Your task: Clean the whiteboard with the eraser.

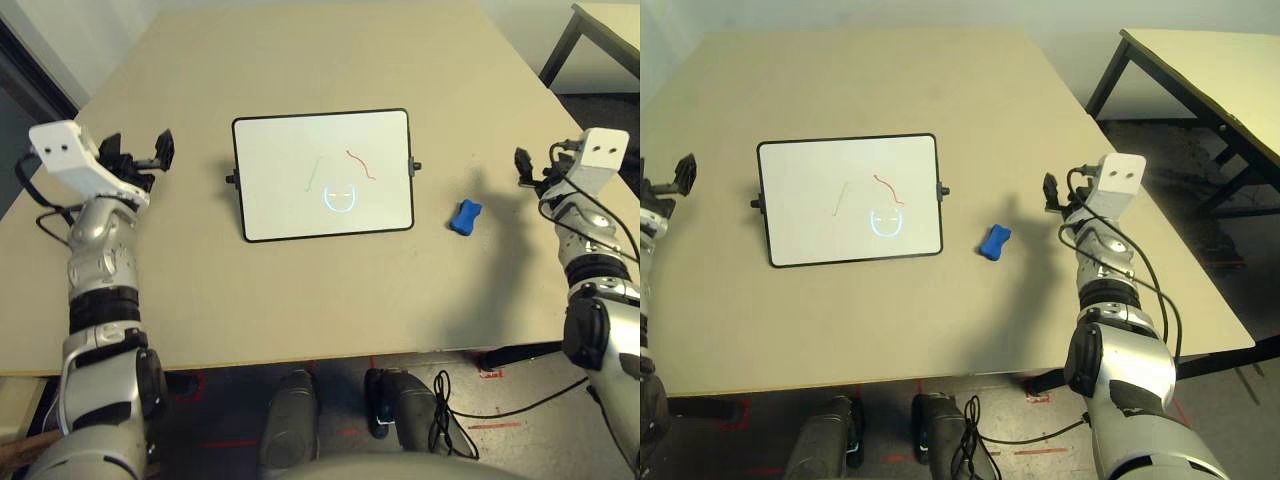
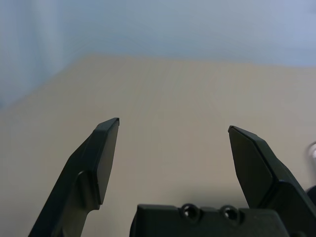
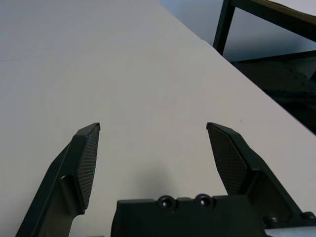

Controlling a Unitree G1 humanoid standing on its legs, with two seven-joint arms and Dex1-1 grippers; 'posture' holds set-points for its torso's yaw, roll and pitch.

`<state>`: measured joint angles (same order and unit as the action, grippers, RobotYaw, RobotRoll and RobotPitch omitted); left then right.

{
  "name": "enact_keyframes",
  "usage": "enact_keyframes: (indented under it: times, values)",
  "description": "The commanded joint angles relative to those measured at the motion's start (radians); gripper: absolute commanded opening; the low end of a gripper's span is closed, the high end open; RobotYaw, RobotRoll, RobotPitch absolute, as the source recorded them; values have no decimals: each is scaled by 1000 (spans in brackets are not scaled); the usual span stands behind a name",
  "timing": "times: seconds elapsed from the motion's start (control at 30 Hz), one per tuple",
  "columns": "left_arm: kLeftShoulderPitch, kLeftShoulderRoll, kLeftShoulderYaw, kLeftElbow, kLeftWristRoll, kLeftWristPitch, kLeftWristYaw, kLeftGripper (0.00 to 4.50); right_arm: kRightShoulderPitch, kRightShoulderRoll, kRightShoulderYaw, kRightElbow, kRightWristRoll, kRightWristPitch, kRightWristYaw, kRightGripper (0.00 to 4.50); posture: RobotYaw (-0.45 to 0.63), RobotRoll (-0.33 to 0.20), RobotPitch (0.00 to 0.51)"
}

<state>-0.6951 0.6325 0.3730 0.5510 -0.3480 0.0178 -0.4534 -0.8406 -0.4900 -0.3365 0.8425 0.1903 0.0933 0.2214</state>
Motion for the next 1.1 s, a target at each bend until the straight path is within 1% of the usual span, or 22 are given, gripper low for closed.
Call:
enact_keyframes:
  times: [0.03, 0.13, 0.23, 0.4, 0.47, 0.53, 0.7, 0.9, 1.03, 1.1]
  values:
    - [-34, 16, -48, -37, -16, 79, -98, 4500, 76, 52, 51, -335, 39, 347, -52, 4469, 44, 0, 141]
    - [-56, 8, -96, -103, -25, 134, -162, 4500, 128, 81, 82, -586, 54, 604, -94, 4469, 40, 0, 140]
    - [-64, -10, -140, -183, -33, 190, -201, 4500, 145, 102, 91, -731, 53, 787, -142, 4469, 37, 0, 143]
    - [-79, -50, -186, -271, -43, 258, -220, 4500, 149, 124, 108, -886, 38, 1026, -191, 4469, 21, 0, 153]
    - [-82, -60, -191, -287, -44, 275, -222, 4500, 149, 127, 111, -922, 32, 1080, -200, 4469, 18, 0, 154]
    - [-86, -75, -217, -299, -38, 282, -242, 4500, 162, 158, 110, -976, 35, 1155, -216, 4469, 12, 0, 157]
    - [-89, -96, -232, -311, -37, 296, -250, 4500, 191, 218, 103, -1044, 26, 1250, -240, 4469, 5, 0, 162]
    - [-85, -110, -258, -338, -37, 317, -269, 4500, 215, 271, 103, -1073, 9, 1291, -259, 4469, -1, 0, 167]
    - [-74, -109, -280, -376, -49, 370, -301, 4500, 226, 289, 104, -1082, -4, 1302, -261, 4469, -1, 0, 171]
    - [-57, -93, -309, -412, -50, 414, -336, 4500, 228, 292, 105, -1079, -10, 1304, -261, 4469, 2, 0, 173]
